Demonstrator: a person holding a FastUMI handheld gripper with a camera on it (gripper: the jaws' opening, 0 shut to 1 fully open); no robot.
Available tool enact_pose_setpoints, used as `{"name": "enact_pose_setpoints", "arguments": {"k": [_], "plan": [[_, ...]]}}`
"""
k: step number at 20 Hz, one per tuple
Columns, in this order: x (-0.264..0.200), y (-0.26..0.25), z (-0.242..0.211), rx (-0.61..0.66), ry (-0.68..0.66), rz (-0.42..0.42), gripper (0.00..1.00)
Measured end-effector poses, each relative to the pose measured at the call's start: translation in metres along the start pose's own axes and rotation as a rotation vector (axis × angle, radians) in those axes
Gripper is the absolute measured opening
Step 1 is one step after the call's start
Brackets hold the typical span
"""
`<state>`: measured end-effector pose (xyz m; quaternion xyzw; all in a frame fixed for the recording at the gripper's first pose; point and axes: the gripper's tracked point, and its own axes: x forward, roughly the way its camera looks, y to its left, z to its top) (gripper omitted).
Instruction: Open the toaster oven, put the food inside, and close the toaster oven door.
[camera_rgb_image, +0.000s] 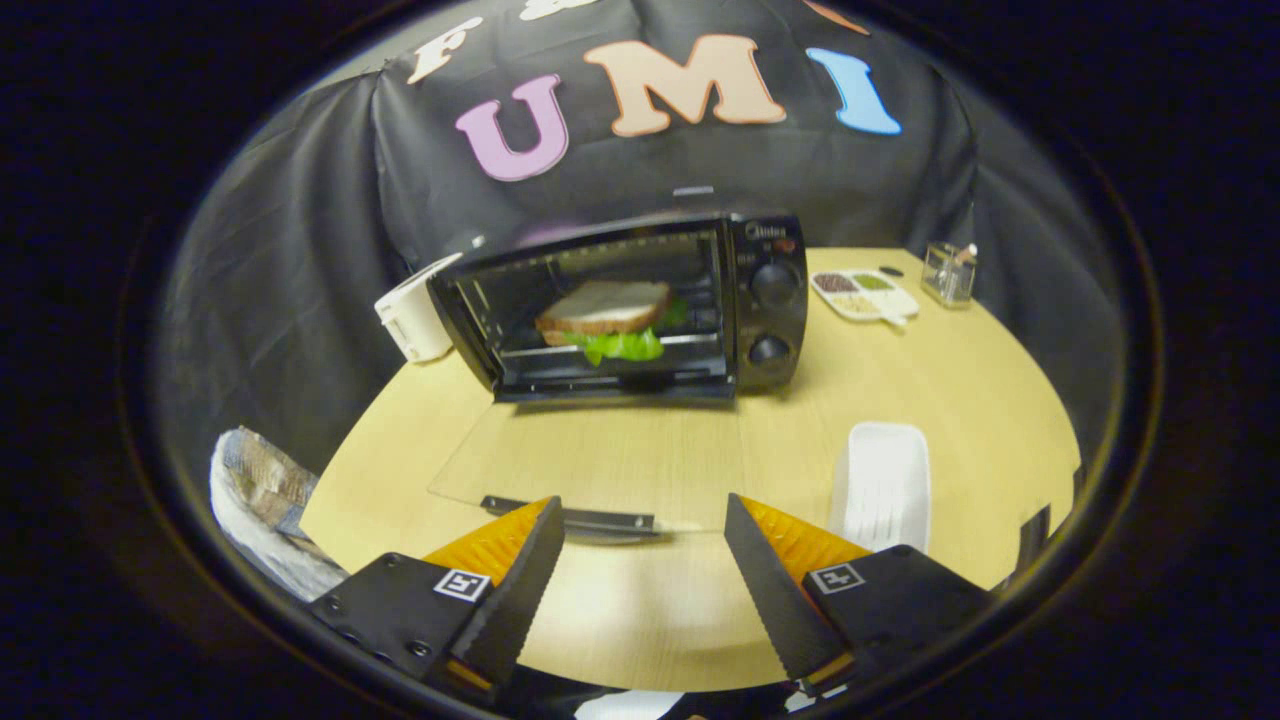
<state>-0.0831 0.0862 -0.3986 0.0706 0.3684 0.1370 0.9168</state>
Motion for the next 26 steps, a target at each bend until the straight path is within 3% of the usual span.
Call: {"name": "enact_pose_setpoints", "arguments": {"k": [6, 12, 26], "plan": [[0.028, -0.001, -0.035, -0.009, 0.131, 0.039, 0.99], [0.041, 0.000, -0.030, -0.013, 0.149, 0.050, 0.99], [0.014, 0.020, 0.113, 0.016, -0.179, 0.047, 1.00]]}}
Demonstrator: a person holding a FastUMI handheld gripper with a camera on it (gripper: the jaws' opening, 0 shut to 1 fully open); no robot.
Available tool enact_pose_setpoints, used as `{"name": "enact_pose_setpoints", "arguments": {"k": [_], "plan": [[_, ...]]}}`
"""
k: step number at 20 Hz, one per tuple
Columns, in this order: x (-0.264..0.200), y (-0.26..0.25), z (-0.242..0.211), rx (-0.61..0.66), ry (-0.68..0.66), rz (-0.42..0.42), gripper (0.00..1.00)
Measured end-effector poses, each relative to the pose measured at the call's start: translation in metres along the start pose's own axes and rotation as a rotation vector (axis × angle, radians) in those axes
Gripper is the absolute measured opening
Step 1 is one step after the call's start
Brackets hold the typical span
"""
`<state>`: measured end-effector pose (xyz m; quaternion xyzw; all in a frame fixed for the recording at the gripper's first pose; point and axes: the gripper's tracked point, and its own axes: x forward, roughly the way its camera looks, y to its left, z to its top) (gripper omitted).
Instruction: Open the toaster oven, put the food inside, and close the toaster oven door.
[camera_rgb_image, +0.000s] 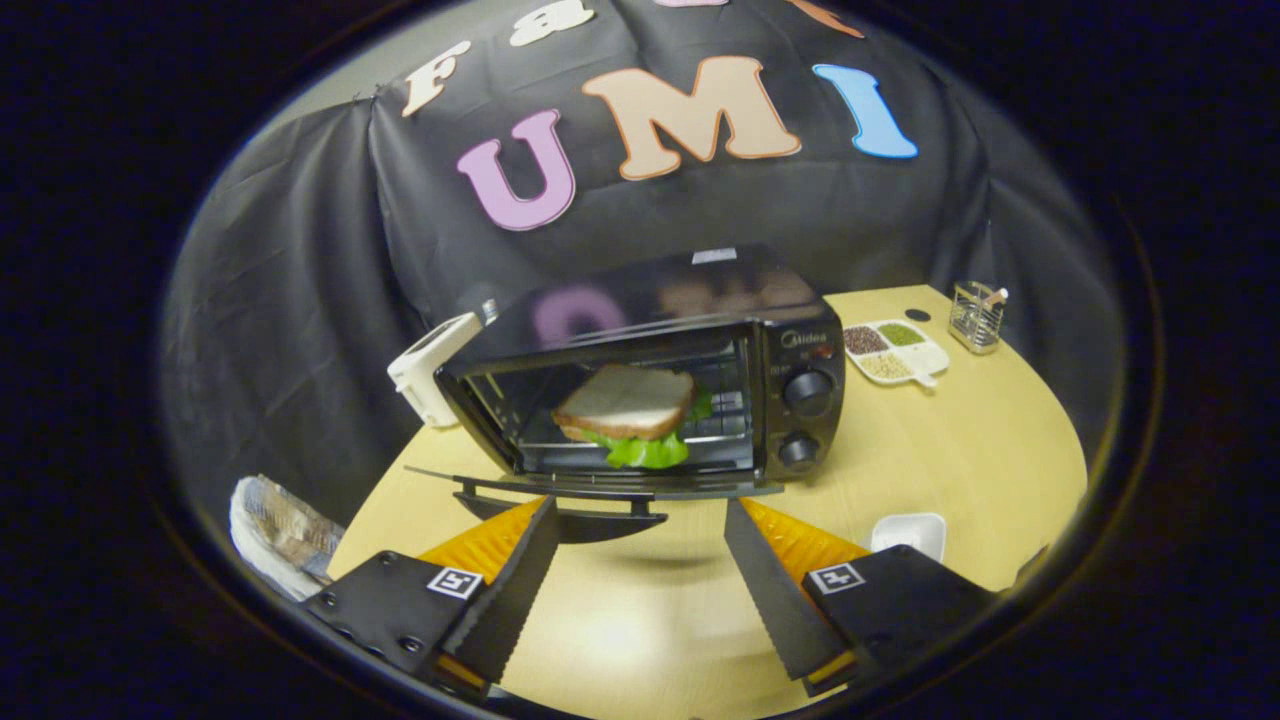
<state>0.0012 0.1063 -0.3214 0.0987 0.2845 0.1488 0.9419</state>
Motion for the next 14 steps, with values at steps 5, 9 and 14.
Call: {"name": "enact_pose_setpoints", "arguments": {"k": [5, 9, 14], "plan": [[0.015, 0.004, 0.041, -0.044, -0.086, -0.020, 1.00], [0.035, 0.003, 0.070, -0.114, -0.133, -0.045, 1.00], [0.052, 0.003, 0.089, -0.122, -0.167, -0.074, 1.00]]}}
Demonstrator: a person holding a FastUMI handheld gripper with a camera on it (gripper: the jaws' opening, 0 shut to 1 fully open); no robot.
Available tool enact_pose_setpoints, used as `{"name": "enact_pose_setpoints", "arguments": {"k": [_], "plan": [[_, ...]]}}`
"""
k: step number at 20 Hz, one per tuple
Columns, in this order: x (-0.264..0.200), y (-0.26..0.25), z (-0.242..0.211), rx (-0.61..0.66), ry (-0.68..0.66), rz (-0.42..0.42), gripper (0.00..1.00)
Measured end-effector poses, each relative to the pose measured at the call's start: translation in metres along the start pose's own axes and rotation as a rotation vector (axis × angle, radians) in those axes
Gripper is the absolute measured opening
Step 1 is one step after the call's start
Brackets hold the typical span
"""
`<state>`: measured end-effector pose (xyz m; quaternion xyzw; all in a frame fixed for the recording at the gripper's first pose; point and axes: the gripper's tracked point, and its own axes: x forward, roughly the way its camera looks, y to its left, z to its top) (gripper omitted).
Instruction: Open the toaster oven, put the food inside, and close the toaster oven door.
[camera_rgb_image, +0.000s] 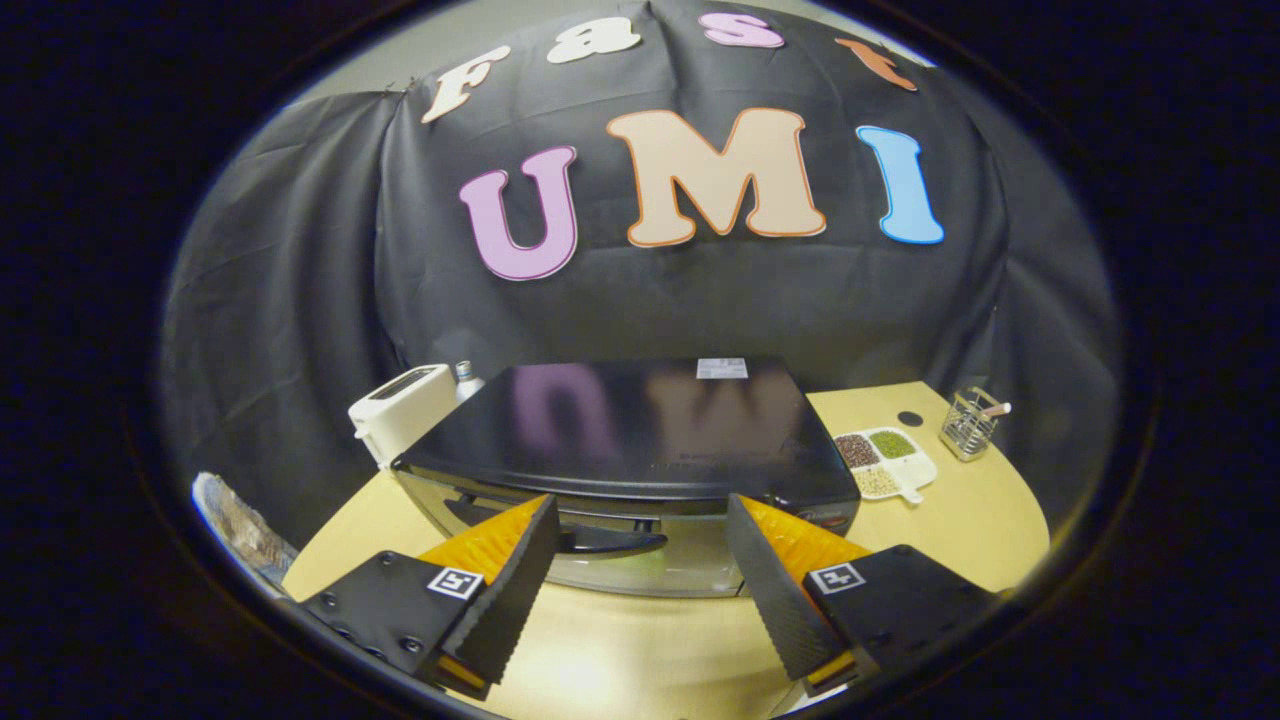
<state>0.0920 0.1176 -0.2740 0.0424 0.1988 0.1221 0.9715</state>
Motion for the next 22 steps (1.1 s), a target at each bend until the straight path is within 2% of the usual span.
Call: {"name": "enact_pose_setpoints", "arguments": {"k": [5, 9, 16, 22], "plan": [[0.008, 0.004, 0.010, -0.002, -0.018, -0.018, 1.00], [-0.010, 0.016, 0.066, 0.029, -0.129, -0.004, 0.99], [-0.099, 0.016, 0.169, 0.037, -0.315, 0.017, 0.97], [-0.174, -0.006, 0.204, -0.005, -0.384, -0.047, 0.97]]}}
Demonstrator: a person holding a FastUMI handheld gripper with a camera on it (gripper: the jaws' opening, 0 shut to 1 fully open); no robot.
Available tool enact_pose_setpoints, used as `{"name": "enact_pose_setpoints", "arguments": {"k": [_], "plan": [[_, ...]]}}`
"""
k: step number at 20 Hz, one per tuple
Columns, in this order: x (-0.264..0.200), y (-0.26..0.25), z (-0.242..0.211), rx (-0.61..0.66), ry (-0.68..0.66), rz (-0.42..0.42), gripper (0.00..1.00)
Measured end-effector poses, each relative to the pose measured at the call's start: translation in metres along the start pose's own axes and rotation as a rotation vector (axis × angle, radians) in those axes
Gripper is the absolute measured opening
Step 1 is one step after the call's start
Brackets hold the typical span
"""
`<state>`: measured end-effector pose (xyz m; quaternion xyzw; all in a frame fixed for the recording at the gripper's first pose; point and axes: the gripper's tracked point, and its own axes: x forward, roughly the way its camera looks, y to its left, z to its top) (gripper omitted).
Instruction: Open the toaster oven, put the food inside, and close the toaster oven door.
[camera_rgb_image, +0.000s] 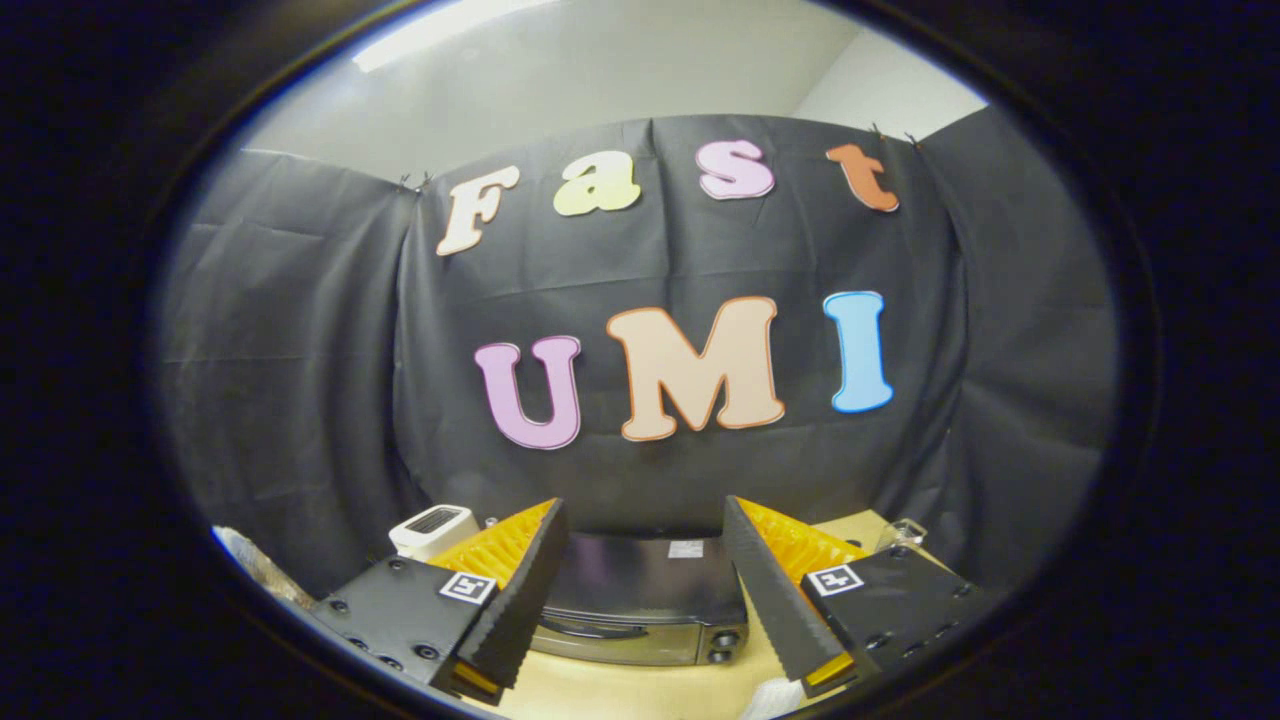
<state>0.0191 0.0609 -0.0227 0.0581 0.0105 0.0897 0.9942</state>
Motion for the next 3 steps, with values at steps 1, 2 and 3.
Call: {"name": "enact_pose_setpoints", "arguments": {"k": [1, 2, 3], "plan": [[-0.007, -0.003, 0.006, 0.002, -0.010, -0.013, 0.97], [-0.014, -0.006, 0.010, 0.008, -0.016, -0.026, 0.97], [-0.021, -0.009, 0.011, 0.014, -0.016, -0.036, 0.97]]}}
